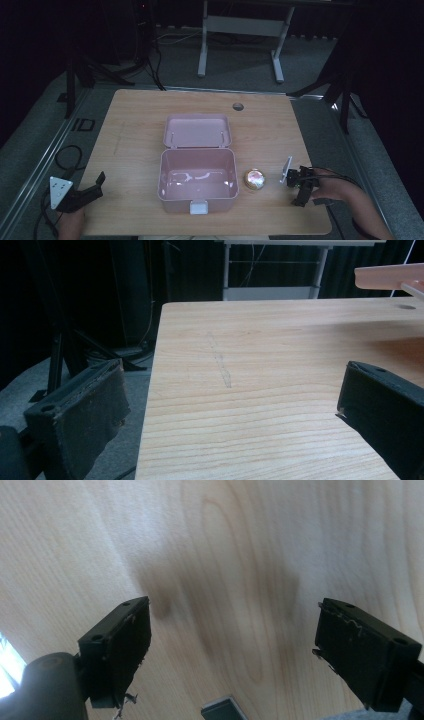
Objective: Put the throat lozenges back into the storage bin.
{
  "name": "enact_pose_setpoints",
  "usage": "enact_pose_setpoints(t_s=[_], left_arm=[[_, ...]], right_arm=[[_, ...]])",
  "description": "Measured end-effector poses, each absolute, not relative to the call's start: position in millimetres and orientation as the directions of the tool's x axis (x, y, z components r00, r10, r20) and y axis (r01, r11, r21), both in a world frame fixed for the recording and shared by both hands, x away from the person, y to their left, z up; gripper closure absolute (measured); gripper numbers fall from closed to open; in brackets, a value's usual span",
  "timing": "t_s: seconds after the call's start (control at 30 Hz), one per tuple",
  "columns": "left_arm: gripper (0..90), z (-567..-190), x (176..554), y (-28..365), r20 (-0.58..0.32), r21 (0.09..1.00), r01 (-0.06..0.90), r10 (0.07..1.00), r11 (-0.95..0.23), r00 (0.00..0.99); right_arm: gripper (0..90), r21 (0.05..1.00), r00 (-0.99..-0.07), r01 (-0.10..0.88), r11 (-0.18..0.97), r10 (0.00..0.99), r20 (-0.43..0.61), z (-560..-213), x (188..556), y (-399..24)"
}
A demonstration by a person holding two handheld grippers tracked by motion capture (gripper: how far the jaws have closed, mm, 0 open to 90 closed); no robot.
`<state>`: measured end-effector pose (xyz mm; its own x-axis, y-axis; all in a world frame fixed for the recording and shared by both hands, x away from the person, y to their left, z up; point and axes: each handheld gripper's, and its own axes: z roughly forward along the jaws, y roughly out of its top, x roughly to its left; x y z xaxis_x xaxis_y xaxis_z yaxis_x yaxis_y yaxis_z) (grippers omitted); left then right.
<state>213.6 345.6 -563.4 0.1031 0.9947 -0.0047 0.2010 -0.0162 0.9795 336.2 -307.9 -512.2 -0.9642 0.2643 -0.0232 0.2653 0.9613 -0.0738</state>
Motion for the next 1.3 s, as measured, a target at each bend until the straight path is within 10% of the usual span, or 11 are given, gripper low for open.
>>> enact_pose_setpoints(t_s=[1.3], left_arm=[[0.2, -563, 213, 346, -0.009, 0.98, 0.199, 0.993, -0.014, 0.116]], right_arm=[[13.6, -0.038, -0.995, 0.095, 0.995, 0.095, -0.009, -513, 376, -208]])
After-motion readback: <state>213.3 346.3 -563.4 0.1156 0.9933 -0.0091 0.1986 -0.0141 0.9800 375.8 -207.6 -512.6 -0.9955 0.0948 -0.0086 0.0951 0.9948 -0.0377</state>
